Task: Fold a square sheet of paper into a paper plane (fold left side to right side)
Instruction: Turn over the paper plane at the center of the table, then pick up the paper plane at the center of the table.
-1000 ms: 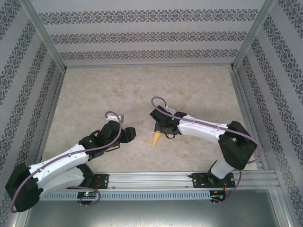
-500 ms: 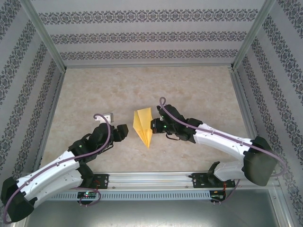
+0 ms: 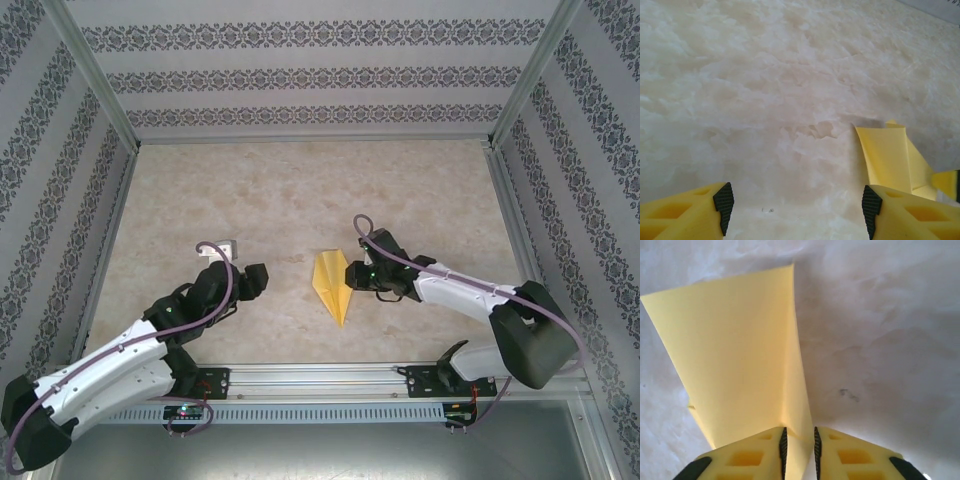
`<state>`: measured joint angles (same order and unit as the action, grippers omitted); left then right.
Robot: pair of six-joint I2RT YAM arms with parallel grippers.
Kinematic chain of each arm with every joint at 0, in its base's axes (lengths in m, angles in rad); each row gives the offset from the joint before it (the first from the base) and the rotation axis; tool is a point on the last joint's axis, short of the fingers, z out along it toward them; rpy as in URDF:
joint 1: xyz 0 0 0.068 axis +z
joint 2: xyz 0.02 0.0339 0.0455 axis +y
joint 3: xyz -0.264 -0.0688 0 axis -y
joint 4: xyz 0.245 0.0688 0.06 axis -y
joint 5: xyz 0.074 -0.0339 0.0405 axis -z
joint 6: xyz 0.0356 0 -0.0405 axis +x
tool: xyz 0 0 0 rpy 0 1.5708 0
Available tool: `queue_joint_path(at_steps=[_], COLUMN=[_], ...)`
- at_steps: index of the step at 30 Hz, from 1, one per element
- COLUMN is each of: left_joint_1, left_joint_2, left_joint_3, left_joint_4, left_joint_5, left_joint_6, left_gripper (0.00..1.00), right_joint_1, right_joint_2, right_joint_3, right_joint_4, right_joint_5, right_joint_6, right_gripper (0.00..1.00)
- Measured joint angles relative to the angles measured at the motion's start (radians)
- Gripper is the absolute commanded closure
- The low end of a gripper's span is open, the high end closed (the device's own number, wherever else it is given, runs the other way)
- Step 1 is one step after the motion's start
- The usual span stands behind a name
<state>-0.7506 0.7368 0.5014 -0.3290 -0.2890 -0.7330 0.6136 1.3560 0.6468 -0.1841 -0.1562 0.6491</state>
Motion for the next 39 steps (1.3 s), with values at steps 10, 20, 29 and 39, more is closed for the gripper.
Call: queue_joint_path(at_steps=[10,20,29,39], left_joint_1=[0.0,0.0,0.0,0.0], left_joint_2=[0.034,0.057,0.064,0.067], left_joint_3=[0.042,0.056,0.056,0.056], left_joint_4=[0.0,0.003,0.003,0.003], left_joint_5=[-0.001,-0.008,-0.008,-0.008], left_joint_6=[0.034,0.05,0.05,0.05], left_gripper=[0.16,0.1,0.1,0.1], right_joint_1=[-0.016,0.074,0.223,0.262], right_joint_2=[-0.157,-0.241,-0.029,0.152], right_joint_3=[0.134,0.215,0.217,0.237], right_joint_4=[-0.303,-0.483,-0.383,-0.333], right_joint_5=[0.16,0.23,0.156,0.13], right_joint_6=[-0.103,-0.091,0.005,0.017], right_gripper=[0.22,0.21,0.25,0.37])
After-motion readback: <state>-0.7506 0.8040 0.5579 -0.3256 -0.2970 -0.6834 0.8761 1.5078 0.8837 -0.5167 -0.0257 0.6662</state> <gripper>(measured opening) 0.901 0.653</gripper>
